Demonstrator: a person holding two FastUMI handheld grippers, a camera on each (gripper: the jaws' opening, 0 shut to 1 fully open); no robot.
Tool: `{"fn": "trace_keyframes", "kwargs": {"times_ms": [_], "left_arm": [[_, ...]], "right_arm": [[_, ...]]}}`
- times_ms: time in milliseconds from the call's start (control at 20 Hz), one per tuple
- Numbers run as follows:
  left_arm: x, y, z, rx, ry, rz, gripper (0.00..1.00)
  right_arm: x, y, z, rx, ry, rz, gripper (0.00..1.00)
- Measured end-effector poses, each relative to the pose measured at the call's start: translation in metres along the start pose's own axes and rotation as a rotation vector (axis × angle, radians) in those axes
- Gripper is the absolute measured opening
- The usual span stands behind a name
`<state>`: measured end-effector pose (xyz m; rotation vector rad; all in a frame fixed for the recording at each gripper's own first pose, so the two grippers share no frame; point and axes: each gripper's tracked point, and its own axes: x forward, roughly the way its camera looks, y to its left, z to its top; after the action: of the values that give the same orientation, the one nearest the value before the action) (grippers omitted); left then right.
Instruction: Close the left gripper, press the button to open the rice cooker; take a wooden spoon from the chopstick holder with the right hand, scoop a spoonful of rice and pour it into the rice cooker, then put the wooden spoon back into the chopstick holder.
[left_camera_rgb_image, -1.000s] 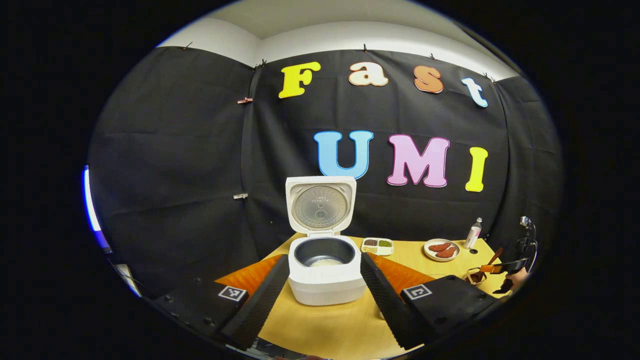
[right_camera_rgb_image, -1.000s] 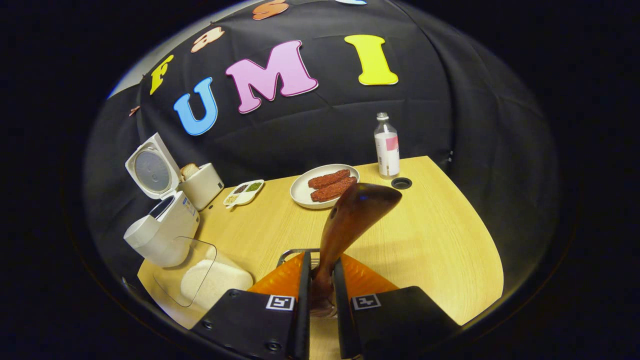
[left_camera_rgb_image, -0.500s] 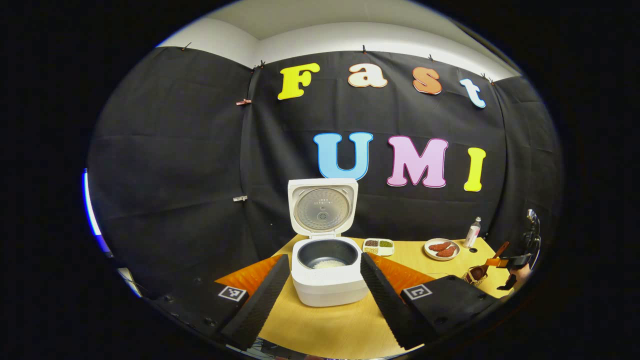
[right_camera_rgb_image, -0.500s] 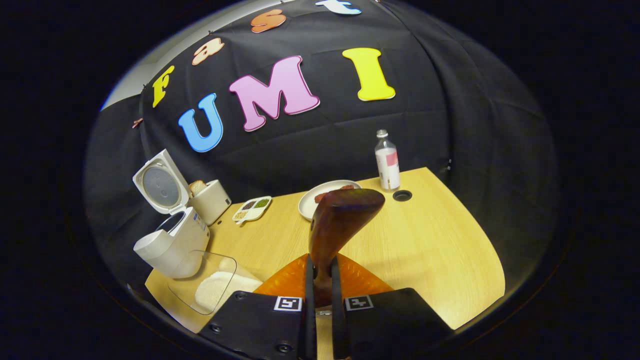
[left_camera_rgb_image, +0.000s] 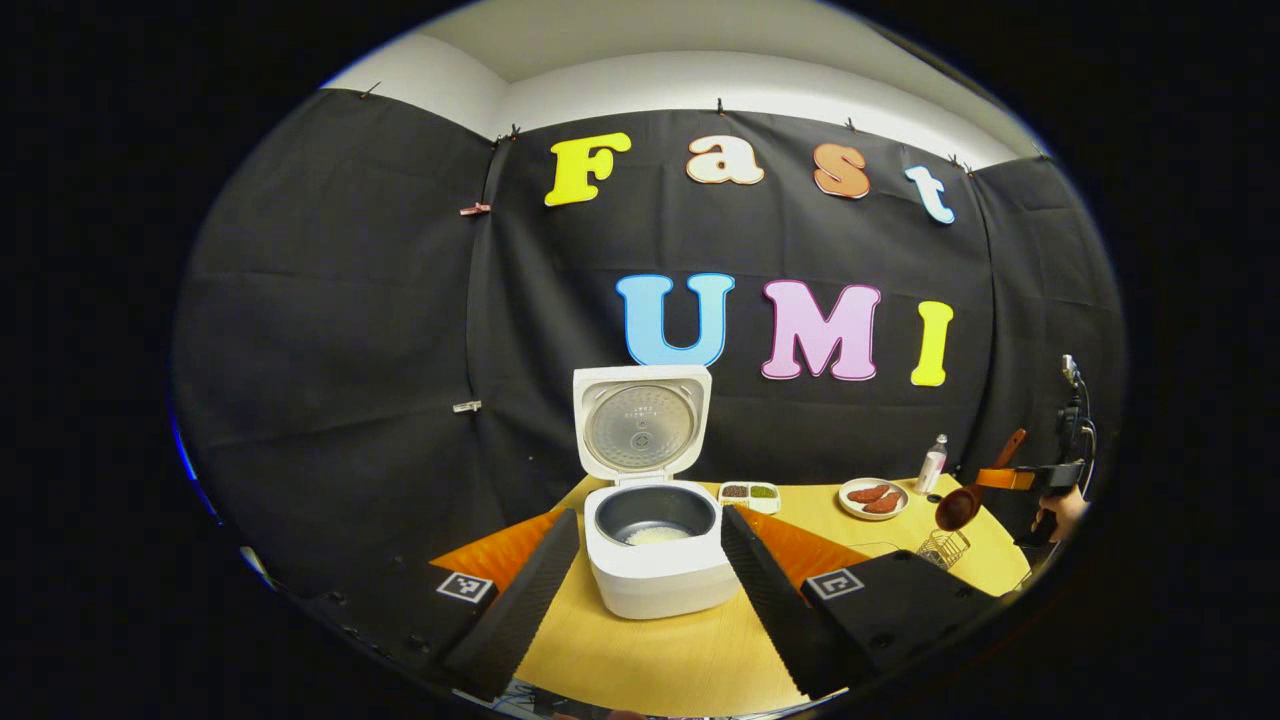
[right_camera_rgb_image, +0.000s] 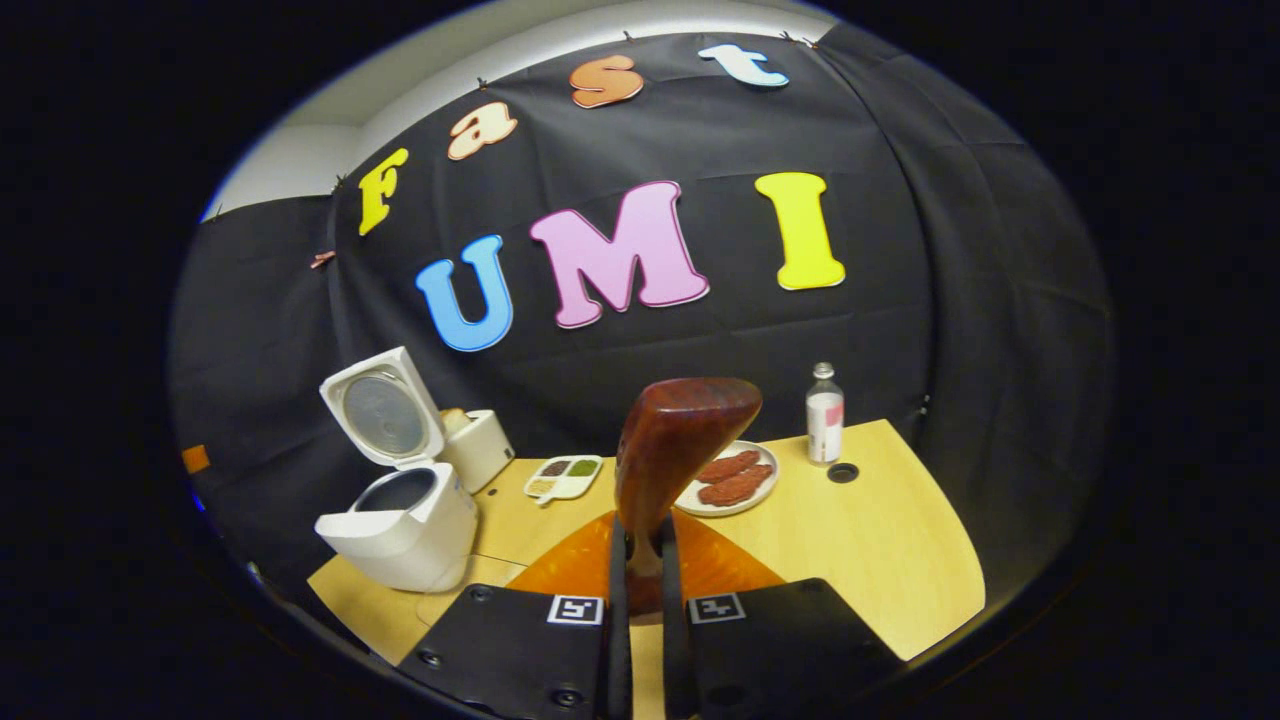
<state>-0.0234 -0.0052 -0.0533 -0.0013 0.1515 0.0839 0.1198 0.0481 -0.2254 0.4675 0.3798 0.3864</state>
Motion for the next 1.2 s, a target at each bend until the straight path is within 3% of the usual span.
{"fn": "trace_keyframes", "kwargs": {"times_ms": [300,800,1200], "left_arm": [[0.004,0.031,-0.001,0.013,0.000,-0.028,0.98],[0.023,0.057,-0.010,0.003,0.014,-0.105,0.98],[0.027,0.070,-0.015,-0.012,0.015,-0.109,0.98]], "right_arm": [[0.027,0.080,-0.058,-0.111,0.093,0.039,0.17],[0.071,0.072,-0.154,-0.339,0.242,-0.135,0.17],[0.079,0.110,-0.183,-0.226,0.290,-0.107,0.17]]}}
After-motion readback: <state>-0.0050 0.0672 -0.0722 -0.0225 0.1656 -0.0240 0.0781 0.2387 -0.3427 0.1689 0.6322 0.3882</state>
